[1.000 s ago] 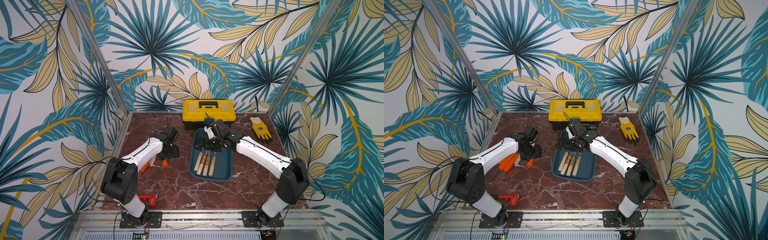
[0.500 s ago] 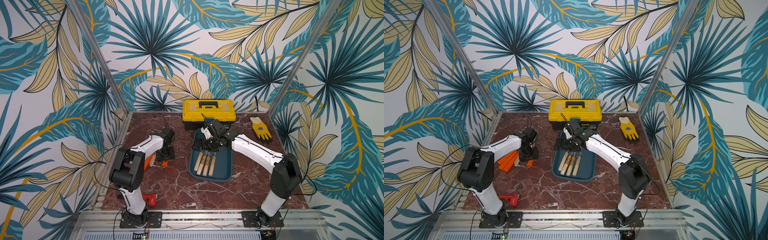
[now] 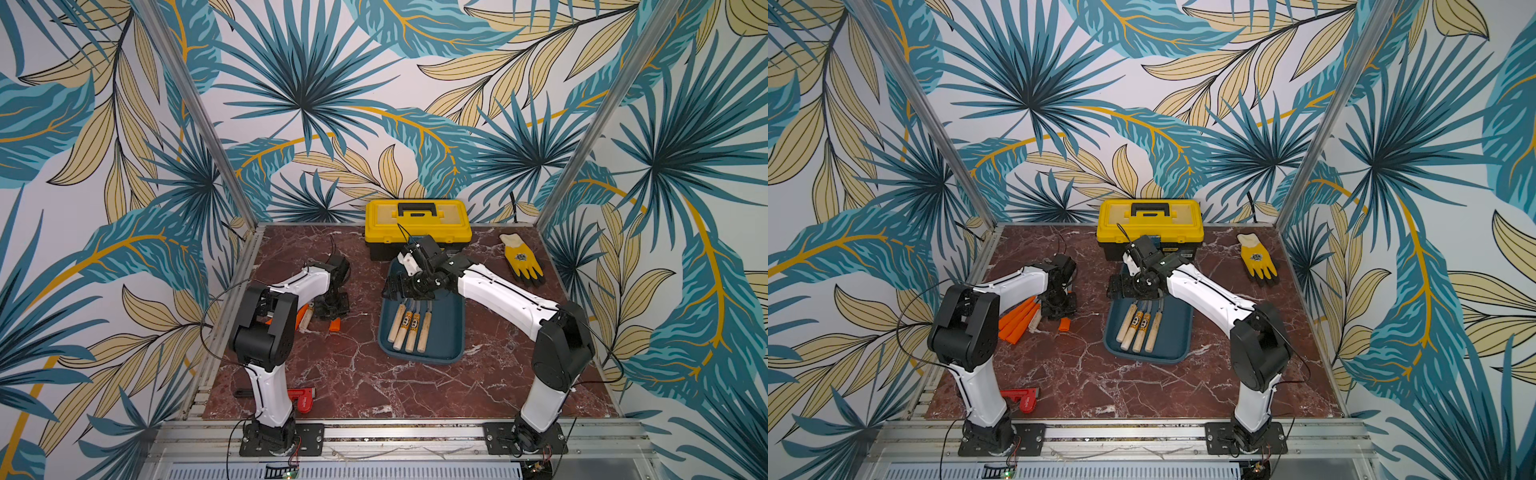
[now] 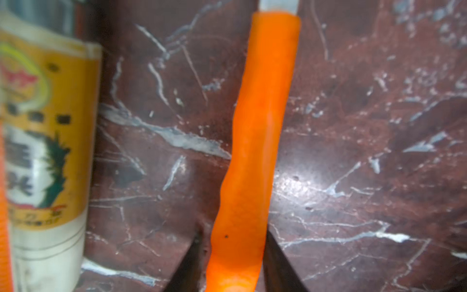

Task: Put small sickles into storage boxes
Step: Pick up the sickle at the center of the board.

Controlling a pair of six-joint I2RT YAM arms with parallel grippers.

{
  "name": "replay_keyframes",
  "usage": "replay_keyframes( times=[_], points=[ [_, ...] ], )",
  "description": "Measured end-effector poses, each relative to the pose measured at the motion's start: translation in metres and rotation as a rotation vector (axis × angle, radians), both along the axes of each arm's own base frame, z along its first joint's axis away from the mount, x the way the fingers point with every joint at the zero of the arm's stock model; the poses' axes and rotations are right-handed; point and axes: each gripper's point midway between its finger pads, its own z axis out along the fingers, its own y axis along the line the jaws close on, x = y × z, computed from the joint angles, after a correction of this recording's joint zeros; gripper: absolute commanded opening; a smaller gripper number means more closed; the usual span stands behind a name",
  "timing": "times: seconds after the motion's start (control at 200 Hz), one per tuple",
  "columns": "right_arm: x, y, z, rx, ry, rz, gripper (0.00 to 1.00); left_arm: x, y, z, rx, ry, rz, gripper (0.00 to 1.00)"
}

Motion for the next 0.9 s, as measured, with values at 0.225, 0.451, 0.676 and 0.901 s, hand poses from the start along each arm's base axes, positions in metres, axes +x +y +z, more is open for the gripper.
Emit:
replay_keyframes(
  times=[0.225, 0.451, 0.676, 0.901],
  points=[
    [0.003, 0.000, 0.004, 0.001, -0.013, -0.001, 1.00, 0.000, -0.002, 0.000, -0.008, -0.001, -0.011, 0.03],
    [0.003, -0.002, 0.003, -0.011, -0.015, -0.007, 1.00, -0.001, -0.006, 0.001, -0.033, 0.004, -0.017, 0.00],
    [0.004, -0.004, 0.002, -0.023, -0.020, -0.015, 1.00, -0.002, -0.017, 0.003, -0.073, 0.006, -0.048, 0.01],
    [0.004, -0.008, 0.002, -0.039, -0.024, -0.026, 0.99, -0.001, -0.034, 0.009, -0.106, -0.004, -0.098, 0.01]
  ],
)
